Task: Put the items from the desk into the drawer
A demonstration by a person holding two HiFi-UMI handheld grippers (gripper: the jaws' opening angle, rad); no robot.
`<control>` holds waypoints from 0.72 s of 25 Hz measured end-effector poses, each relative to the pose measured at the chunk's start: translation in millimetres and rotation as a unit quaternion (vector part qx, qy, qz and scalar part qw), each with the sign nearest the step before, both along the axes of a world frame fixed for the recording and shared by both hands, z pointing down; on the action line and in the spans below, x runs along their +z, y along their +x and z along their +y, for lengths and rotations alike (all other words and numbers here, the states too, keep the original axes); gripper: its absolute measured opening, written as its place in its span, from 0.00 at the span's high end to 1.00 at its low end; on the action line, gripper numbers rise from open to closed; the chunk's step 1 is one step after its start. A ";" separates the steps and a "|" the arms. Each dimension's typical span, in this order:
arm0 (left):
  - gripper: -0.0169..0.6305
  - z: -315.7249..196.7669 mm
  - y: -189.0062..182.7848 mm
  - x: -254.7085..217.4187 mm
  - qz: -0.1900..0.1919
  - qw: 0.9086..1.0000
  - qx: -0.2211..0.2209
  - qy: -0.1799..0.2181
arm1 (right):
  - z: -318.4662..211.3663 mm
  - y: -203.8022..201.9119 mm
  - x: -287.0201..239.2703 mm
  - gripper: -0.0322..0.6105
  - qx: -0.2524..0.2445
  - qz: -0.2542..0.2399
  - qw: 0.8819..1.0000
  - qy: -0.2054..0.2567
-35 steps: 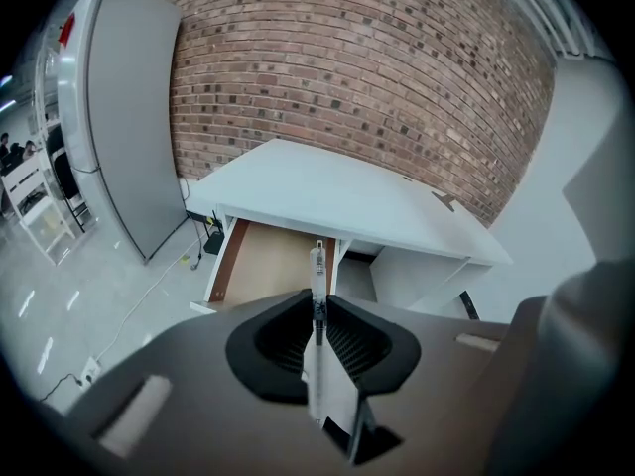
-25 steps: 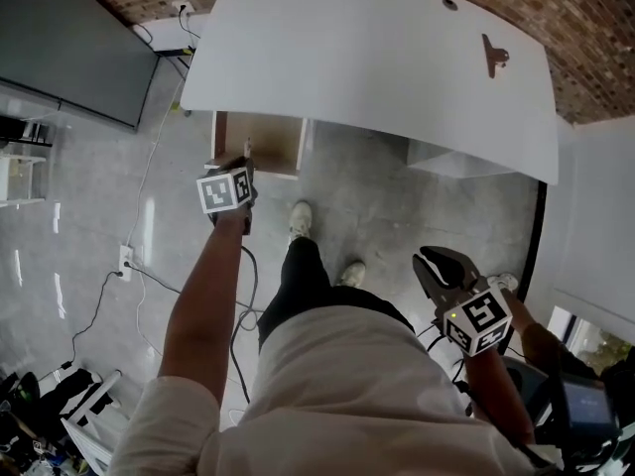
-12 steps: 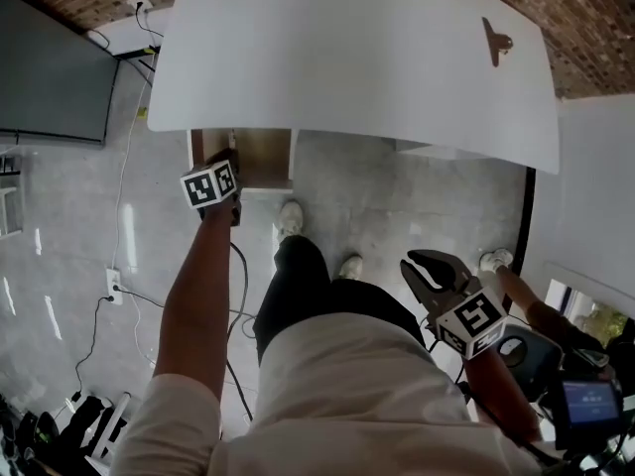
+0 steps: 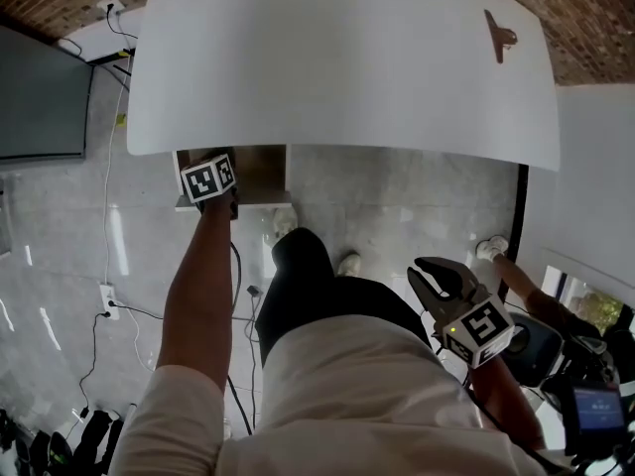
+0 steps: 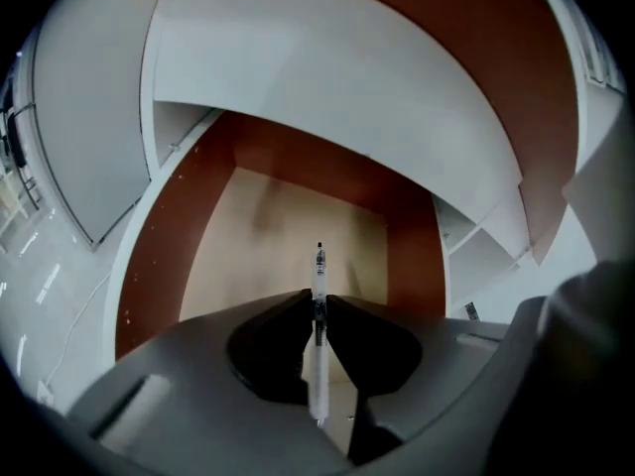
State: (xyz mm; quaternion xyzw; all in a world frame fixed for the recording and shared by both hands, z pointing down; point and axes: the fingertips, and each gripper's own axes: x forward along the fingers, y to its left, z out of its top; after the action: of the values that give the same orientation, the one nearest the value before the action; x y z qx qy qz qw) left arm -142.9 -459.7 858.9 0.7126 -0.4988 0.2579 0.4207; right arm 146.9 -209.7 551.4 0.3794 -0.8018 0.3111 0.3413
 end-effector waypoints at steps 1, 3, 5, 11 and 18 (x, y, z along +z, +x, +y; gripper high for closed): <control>0.89 -2.1 0.6 5.9 -0.002 1.000 0.003 -0.004 | -1.0 -0.7 1.8 0.87 0.001 0.003 1.000 -0.003; 0.89 -6.3 2.0 17.2 -0.001 1.000 0.007 -0.012 | -4.0 -2.0 5.8 0.87 0.005 0.008 1.000 -0.009; 0.89 -9.3 4.9 27.7 0.012 1.000 0.008 -0.024 | -7.8 -3.4 9.2 0.87 0.010 0.011 1.000 -0.014; 0.89 3.9 6.0 66.9 0.028 0.994 0.006 -0.102 | -15.7 -10.0 15.4 0.87 0.014 0.016 0.999 -0.024; 0.88 3.8 7.1 65.7 0.023 0.994 0.009 -0.106 | -19.6 -9.9 20.1 0.87 0.022 0.029 0.999 -0.035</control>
State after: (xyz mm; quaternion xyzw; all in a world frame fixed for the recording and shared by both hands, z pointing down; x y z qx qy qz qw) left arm -135.8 -455.9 924.6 0.6740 -0.4524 0.2969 0.5029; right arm 137.0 -229.3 571.6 0.3936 -0.7714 0.3353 0.3710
